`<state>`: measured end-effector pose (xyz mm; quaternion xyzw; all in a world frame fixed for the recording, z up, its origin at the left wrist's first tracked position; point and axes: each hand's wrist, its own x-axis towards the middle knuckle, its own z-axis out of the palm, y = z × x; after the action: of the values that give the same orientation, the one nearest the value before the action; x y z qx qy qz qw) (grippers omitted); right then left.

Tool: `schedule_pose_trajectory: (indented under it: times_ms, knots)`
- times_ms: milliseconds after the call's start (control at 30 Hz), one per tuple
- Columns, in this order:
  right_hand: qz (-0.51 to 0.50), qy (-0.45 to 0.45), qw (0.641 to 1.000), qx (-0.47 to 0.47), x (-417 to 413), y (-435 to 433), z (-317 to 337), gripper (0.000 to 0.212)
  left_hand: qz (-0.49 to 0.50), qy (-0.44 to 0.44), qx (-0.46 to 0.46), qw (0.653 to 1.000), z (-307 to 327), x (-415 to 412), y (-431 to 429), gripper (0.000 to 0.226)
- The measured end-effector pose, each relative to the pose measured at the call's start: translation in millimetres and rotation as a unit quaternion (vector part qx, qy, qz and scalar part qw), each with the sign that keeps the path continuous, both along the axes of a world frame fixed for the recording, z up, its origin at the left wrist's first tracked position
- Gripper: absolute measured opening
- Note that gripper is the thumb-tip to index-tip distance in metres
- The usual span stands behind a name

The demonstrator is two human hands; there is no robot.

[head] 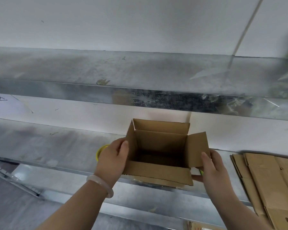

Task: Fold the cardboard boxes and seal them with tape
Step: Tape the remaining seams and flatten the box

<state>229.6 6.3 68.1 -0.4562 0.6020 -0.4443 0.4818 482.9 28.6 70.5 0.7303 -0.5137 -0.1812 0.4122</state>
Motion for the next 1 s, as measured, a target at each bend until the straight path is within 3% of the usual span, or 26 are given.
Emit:
schedule_pose_trajectory:
  times_ms: [167, 267, 433, 567, 867, 1000]
  knots:
    - [-0.017, -0.015, 0.999, -0.037, 19, 16, 20, 0.025, 0.091, 0.170, -0.028, 0.981, 19, 24, 29, 0.026]
    - [-0.002, -0.019, 0.999, -0.043, 46, 22, 37, 0.024, 0.126, 0.228, -0.060, 0.964, 38, 49, 50, 0.028]
    - [0.052, -0.040, 0.996, -0.061, 124, 30, 56, 0.017, 0.181, 0.262, -0.082, 0.944, 55, 106, 85, 0.027]
    - [0.102, -0.017, 0.993, -0.060, 203, 35, 57, 0.022, 0.230, 0.285, -0.106, 0.924, 56, 175, 120, 0.024]
    - [0.197, -0.021, 0.980, -0.022, 441, 64, 30, 0.018, 0.311, 0.294, -0.100, 0.898, 48, 367, 199, 0.021]
    - [0.260, 0.024, 0.965, -0.002, 540, 58, 27, 0.026, 0.360, 0.310, -0.096, 0.874, 36, 448, 217, 0.023]
